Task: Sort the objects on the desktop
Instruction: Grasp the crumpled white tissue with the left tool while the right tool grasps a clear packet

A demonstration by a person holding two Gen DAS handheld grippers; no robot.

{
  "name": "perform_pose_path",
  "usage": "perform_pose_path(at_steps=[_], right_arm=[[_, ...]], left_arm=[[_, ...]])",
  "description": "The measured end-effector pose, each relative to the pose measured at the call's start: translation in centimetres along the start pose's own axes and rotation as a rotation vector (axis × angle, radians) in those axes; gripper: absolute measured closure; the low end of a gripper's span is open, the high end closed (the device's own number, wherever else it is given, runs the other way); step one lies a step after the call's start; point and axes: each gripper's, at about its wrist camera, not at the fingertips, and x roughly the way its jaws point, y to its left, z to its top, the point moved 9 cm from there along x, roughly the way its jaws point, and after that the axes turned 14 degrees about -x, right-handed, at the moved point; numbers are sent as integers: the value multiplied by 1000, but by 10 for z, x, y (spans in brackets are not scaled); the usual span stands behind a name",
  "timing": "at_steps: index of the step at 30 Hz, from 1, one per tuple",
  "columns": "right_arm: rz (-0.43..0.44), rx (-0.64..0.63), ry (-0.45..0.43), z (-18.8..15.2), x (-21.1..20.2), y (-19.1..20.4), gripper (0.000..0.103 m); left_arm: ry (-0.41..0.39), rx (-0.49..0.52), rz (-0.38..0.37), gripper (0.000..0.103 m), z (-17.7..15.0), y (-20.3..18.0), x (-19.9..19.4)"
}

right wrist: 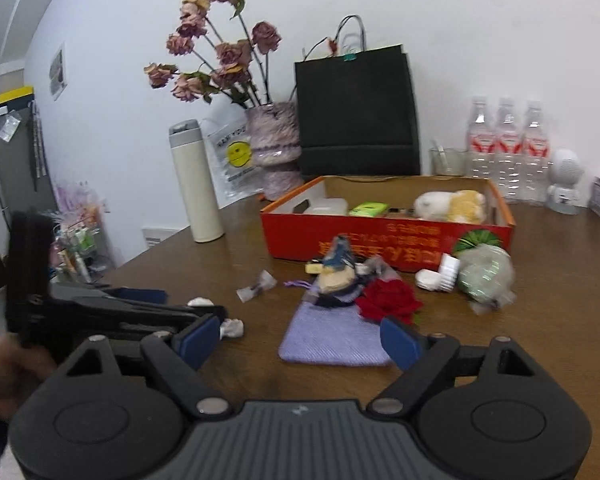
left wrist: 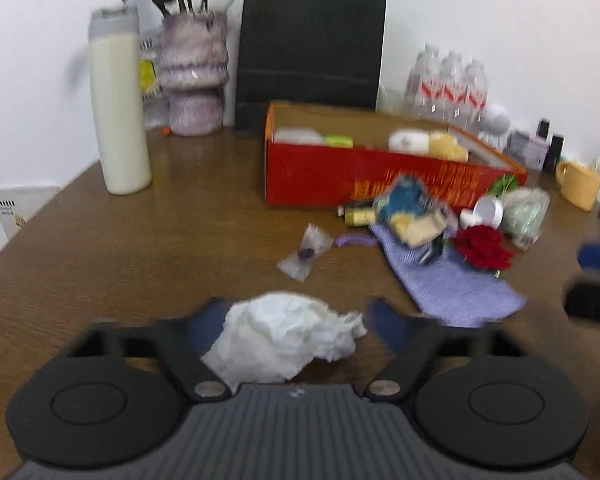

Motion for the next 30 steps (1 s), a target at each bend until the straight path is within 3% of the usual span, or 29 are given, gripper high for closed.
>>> perform_pose_path(at_steps=[4, 7, 11, 15, 21, 23, 30], right_arm=[[41, -33, 17, 17, 37, 4, 19], [95, -96, 51, 26, 77, 18, 20], [138, -217, 69, 37, 133, 36, 28], [178, -253, 123, 41, 176, 43, 38], [176, -306, 181, 26, 203, 51, 53], [191, -284, 171, 25, 202, 52, 61], [190, -283, 177, 22, 194, 58, 73]], left_arm=[[-14, -27, -30, 66, -6, 17, -3], [-12, -115, -41, 72, -3, 37, -12], [-16, -211, -38, 75, 7, 60, -22], [-6, -278, -40, 75, 14, 80, -23], [-2, -256, -34, 72, 18, 80, -14], [2, -246, -32, 72, 17, 78, -12], [-8, -231, -27, 71, 12, 75, -13]])
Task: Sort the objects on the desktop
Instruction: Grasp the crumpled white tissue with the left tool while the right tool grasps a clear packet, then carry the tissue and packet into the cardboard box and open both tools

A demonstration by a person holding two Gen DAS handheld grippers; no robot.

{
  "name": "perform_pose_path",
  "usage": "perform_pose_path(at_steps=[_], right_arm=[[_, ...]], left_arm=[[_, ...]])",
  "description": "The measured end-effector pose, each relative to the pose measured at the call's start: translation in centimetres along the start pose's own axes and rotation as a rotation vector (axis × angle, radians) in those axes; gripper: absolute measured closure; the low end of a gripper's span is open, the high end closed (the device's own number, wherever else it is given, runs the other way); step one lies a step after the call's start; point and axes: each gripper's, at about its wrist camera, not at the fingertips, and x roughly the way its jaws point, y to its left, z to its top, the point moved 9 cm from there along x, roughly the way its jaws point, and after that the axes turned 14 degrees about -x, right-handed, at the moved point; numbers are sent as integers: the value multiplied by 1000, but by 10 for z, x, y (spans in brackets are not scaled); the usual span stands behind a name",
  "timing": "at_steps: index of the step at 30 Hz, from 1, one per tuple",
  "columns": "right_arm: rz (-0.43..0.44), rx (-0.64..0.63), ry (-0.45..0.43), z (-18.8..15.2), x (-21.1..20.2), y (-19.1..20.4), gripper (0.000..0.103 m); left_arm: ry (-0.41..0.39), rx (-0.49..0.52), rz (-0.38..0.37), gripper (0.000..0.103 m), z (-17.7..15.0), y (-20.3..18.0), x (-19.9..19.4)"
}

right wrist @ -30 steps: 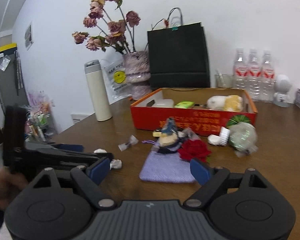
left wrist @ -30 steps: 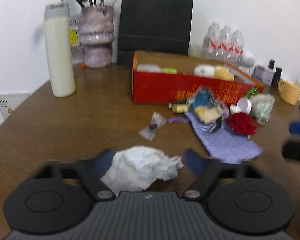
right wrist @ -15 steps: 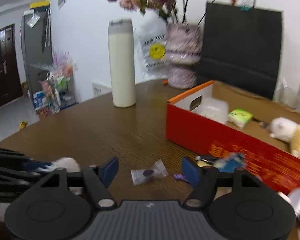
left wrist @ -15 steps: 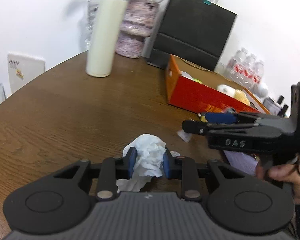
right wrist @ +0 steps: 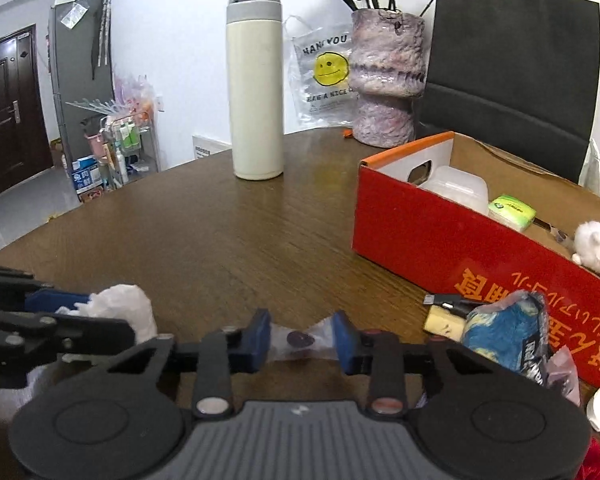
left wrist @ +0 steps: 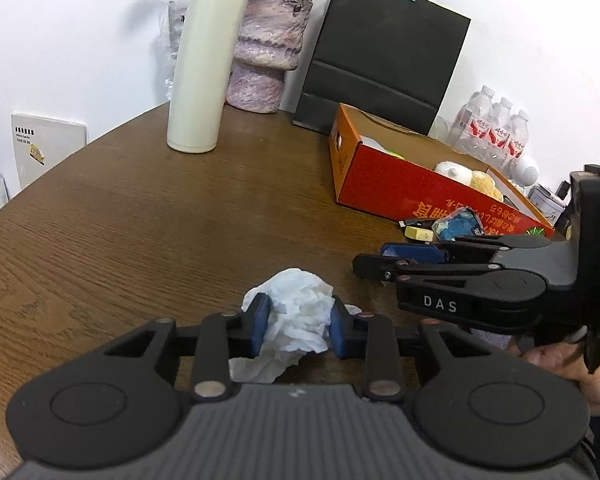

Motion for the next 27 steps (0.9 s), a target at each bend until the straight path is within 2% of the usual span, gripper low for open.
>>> perform_pose_path(at_steps=[10, 12, 16, 20, 24, 27], right_arm=[[-53, 80, 17, -18, -33, 14, 76], [-47, 107, 5, -23, -47, 17, 76], [-103, 112, -38, -27, -85, 18, 77], [-206, 140, -94, -33, -137, 2, 76], [-314, 233, -149, -49, -184, -15, 76], [-370, 286, -177, -64, -203, -14, 76]], left_arm=[[11, 13, -21, 71, -9, -15, -4], [15, 28, -35, 71, -13, -23, -8], [0, 63, -70, 72, -20, -46, -20], [-84, 132, -104, 72, -23, -80, -39], [-172, 177, -141, 73, -31, -113, -61], [-229, 212, -132, 74, -42, -130, -75]])
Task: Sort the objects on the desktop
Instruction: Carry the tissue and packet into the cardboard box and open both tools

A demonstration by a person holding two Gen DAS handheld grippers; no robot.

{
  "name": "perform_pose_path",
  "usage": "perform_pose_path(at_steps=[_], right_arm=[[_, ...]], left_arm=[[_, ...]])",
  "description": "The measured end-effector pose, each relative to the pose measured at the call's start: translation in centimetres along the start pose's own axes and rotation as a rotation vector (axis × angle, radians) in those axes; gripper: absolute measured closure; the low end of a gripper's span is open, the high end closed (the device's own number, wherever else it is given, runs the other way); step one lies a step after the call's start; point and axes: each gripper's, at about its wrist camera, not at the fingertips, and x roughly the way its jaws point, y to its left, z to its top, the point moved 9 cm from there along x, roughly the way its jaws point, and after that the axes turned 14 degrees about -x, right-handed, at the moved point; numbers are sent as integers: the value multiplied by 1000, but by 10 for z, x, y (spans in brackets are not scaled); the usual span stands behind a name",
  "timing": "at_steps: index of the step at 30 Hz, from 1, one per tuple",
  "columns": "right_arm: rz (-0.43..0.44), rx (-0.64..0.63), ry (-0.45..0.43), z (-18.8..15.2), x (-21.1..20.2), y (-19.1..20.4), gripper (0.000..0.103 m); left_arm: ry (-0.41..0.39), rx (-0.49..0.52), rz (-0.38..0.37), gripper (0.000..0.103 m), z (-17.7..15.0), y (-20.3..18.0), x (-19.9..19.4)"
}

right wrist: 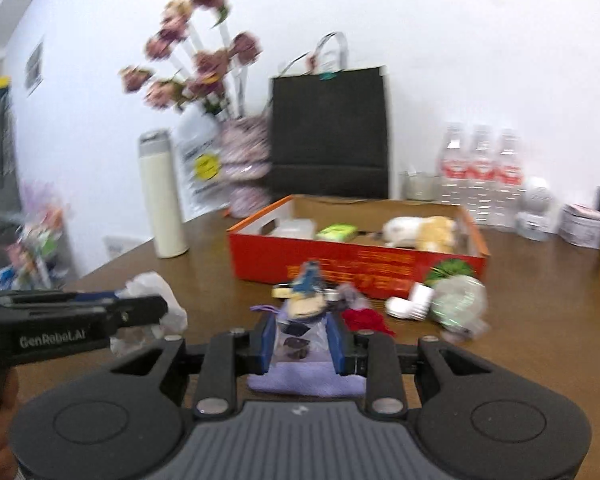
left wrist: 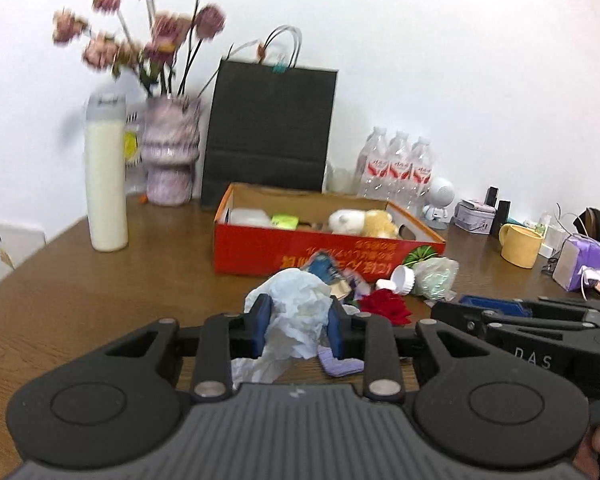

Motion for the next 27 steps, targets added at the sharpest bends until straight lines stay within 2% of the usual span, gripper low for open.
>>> perform_pose_path(at_steps=[2, 6, 9, 14, 18, 21, 26, 27], right_arm=[[-22, 37, -22, -6, -16, -3, 76], [-78, 24, -103, -9, -51, -1, 76], [-103, 12, -151, -6, -67, 0, 76], [-104, 24, -151, 3, -59, -7, 76], [-103, 86, -137, 15, -28, -30, 76], [-99, 111, -117, 29, 5, -48, 76], [-78, 136, -78, 67, 77, -88, 76], [-67, 146, -62, 77, 94, -98, 76]], left_arm=[[-45, 14, -1, 74, -1, -9, -12], [-175, 33, 18, 74, 0, -20, -42], [-166, 13, 13, 75, -1, -23, -44], [-163, 3, 10, 75, 12, -24, -23], [-112, -18, -2, 75, 30, -28, 16], [-117, -9, -14, 75, 53, -35, 54], [-19, -35, -84, 74, 107, -57, 153], [-5, -44, -78, 74, 116, -60, 174]])
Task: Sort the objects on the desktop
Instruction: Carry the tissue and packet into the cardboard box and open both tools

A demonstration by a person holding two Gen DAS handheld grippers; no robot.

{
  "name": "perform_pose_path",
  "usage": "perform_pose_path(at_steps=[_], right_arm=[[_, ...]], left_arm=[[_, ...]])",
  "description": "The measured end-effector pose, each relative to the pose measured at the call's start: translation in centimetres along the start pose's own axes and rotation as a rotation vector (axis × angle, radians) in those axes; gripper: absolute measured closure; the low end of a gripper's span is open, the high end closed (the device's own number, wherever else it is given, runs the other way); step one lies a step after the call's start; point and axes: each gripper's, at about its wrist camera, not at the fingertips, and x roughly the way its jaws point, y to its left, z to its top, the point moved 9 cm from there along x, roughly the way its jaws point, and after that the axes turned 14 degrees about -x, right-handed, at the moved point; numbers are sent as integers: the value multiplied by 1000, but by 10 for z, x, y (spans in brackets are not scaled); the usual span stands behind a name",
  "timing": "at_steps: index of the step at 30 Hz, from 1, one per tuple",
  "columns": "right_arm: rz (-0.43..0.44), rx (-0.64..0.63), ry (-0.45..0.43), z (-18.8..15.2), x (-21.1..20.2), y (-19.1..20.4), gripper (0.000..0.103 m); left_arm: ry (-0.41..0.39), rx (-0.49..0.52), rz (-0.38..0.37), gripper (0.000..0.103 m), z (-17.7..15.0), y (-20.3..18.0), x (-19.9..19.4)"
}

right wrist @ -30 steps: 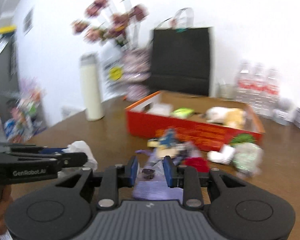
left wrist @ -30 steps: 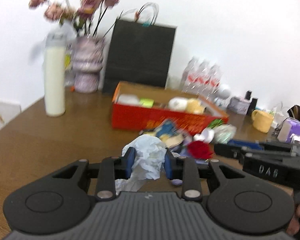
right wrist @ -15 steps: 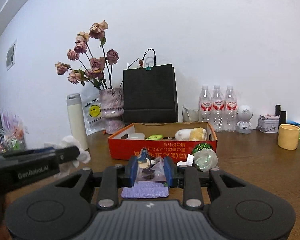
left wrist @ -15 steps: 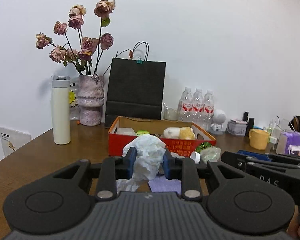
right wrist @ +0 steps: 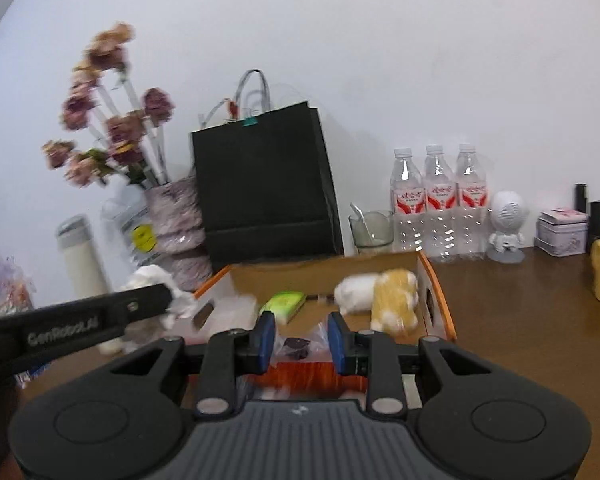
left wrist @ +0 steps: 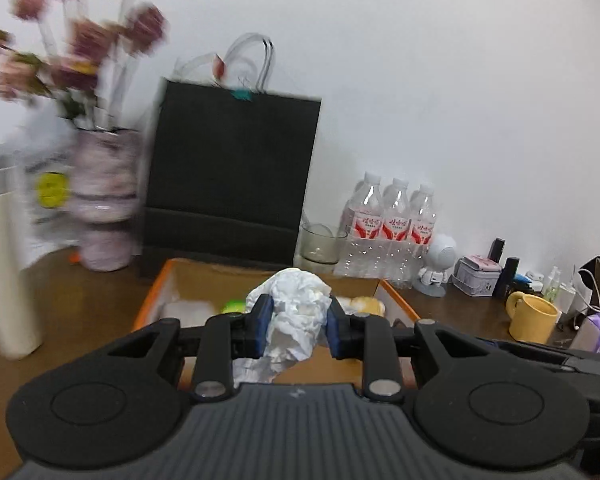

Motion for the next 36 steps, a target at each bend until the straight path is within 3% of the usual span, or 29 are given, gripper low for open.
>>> perform_pose_path(at_steps=[2, 5, 8, 9, 10, 12, 13, 15, 18, 22, 24, 25, 27, 29, 32, 36], right_arm=[[31, 30, 39, 18, 39, -15, 75], [84, 55, 152, 31, 104, -35, 75], [102, 53, 300, 24, 164, -47, 75], [108, 54, 348, 19, 180, -50, 75], [113, 58, 390, 14, 193, -52, 75], [125, 52, 451, 6, 213, -51, 70], [119, 34, 462, 3, 219, -50, 67], [87, -17, 480, -3, 228, -48, 52], [54, -20, 486, -9, 239, -52, 48], [85, 63, 491, -8, 240, -58, 44], [87, 81, 475, 4, 233, -63, 35], [85, 87, 471, 10, 229, -66, 31], [82, 78, 502, 21, 222, -68, 12], [67, 61, 571, 25, 216, -70, 12], [46, 35, 670, 26, 205, -73, 12], [-4, 8, 739, 26, 184, -75, 12]], left_arm=[[38, 20, 28, 74, 16, -5, 47], [215, -4, -15, 70, 19, -2, 120], [357, -41, 52, 66, 6, 16, 176], [389, -38, 70, 56, 2, 21, 188], [413, -35, 86, 34, -1, 24, 198], [424, -20, 107, 4, -4, 28, 208], [416, -8, 99, 6, -4, 29, 210], [418, -18, 81, 5, -6, 32, 212], [430, -44, 93, 5, -4, 37, 213], [390, -5, 68, 2, 21, 31, 196], [367, 4, 80, 0, 38, 31, 186], [367, 13, 113, 0, 44, 34, 180], [379, 43, 231, 0, 52, 44, 171], [406, 76, 339, 0, 55, 54, 161], [488, 102, 379, 0, 49, 58, 146], [524, 113, 394, 0, 41, 58, 124]])
